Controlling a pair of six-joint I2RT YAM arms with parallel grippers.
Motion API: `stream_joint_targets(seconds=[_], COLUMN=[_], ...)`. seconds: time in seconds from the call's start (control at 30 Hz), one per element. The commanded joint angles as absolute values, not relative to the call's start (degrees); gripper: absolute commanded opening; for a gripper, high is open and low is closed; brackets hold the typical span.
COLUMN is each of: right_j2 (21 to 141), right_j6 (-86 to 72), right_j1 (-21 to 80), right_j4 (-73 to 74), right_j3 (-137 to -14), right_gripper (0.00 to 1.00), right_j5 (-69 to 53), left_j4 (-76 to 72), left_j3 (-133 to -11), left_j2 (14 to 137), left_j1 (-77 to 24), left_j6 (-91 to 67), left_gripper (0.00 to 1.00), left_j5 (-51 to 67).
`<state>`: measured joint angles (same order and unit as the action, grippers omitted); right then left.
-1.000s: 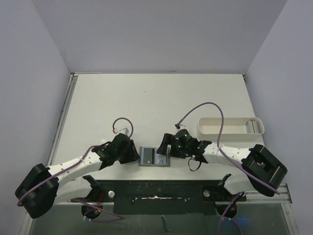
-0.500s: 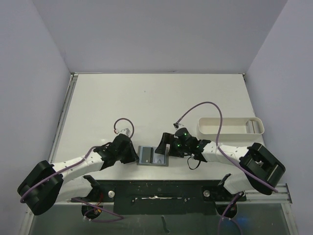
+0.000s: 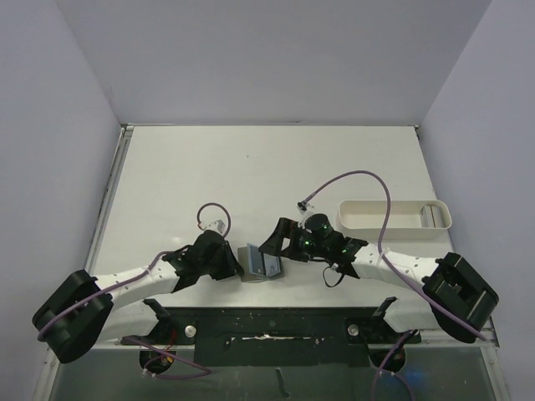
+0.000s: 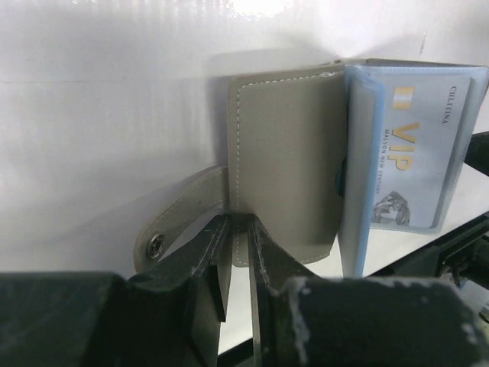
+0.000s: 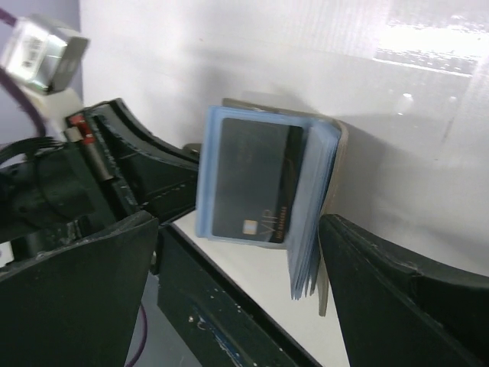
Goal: Put the credit cards into the card holder
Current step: Close the card holder at the center of the board.
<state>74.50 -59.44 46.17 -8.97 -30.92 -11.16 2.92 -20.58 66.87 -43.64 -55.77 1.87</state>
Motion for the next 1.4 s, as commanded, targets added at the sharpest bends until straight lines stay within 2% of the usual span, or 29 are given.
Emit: stream_joint_targets(seconds=[0.0, 0.47, 0.7, 0.93, 1.1, 1.37], right_j2=[72.1, 75.0, 80.1, 80.9, 83.0, 88.4], right_j6=[-61.5, -64.0, -63.4, -61.0, -59.6, -58.5], right_j1=[47.1, 47.4, 47.5, 47.6, 47.7, 47.9], right_j4=[-14.9, -20.8, -21.9, -16.2, -15.0, -13.9], right_j3=[-32.0, -31.7, -34.6, -36.1, -37.0, -39.2], right_gripper=[0.9, 0.9, 0.87, 0.74, 0.55, 0.55], right_j5=[-15.7, -19.4, -21.5, -19.3, -19.4, -20.0], left_j4=[-4.0, -6.2, -1.3, 5.9, 9.0, 14.4], left_j3=[-20.7, -21.8, -22.9, -22.9, -22.8, -24.3], left_j2=[68.6, 70.0, 65.2, 55.1, 51.7, 50.7], left_j1=[-44.9, -45.5, -45.4, -44.5, -42.6, -34.9], left_j6=[-57.9, -58.7, -59.7, -61.4, -61.5, -58.0], left_gripper=[0.13, 0.14, 0.21, 0.29, 0.3, 0.32], left_j5=[4.8, 5.0, 2.6, -0.8, -1.7, -0.7])
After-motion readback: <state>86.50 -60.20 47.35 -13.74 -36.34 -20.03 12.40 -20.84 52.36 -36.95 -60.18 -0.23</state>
